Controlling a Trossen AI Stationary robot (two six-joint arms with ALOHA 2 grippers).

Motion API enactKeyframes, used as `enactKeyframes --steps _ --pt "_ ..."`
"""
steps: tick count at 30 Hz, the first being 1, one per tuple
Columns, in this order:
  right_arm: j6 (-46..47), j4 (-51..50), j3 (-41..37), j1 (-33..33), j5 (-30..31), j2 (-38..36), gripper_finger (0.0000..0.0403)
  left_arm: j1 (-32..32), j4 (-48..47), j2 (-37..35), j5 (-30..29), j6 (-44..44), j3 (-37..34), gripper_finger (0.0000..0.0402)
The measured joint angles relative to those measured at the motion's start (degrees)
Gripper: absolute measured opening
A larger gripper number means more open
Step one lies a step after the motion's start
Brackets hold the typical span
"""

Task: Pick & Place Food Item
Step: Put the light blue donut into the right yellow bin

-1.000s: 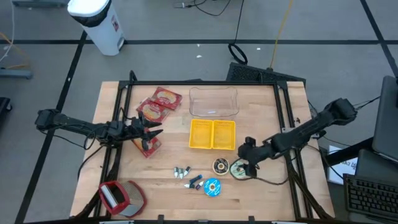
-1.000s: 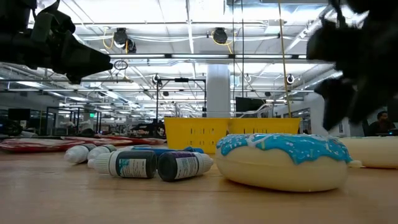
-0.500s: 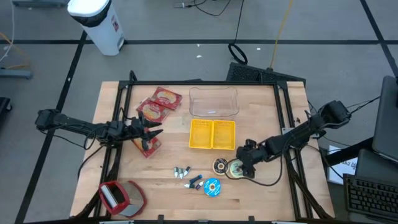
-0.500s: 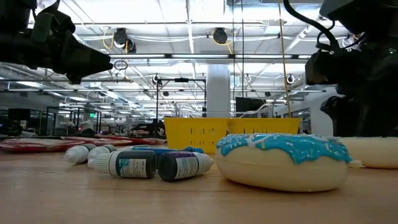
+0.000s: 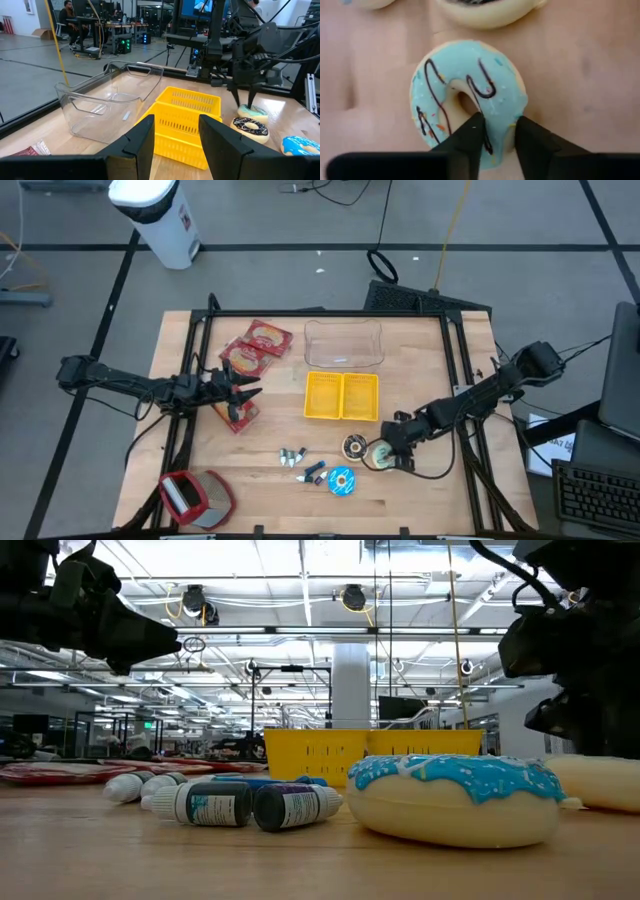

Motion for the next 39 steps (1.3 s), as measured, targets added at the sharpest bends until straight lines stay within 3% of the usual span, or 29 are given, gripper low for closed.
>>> enactKeyframes --steps 6,12,15,19,22,25,39 --pt "0.1 0.0 -0.1 -0.2 -4.3 -5.2 0.0026 0.0 0.0 0.0 0.0 0.0 0.0 0.0152" --pt "-0.9 2.9 -0.1 -0.5 -3.0 -13.3 0.0013 0.0 0.0 0.0 0.0 0.0 0.0 0.0152" --pt "-4.8 7.1 -0.1 -0.5 3.4 -16.7 0.0017 0.0 0.0 0.0 0.0 0.0 0.0 0.0152" --pt "-13.5 12.4 -0.1 -0.5 17.6 -18.6 0.0018 0.0 0.0 0.0 0.0 0.0 0.0 0.0152" --pt "-20.3 16.8 -0.1 -1.4 28.3 -18.1 0.0019 0.0 0.0 0.0 0.0 0.0 0.0 0.0152" --pt "-23.1 21.2 -0.9 -4.0 34.3 -16.0 0.0019 0.0 0.0 0.0 0.0 0.0 0.0 0.0152" --pt "-26.5 27.2 -2.4 -17.9 35.7 -1.3 0.002 0.0 0.0 0.0 0.0 0.0 0.0 0.0152"
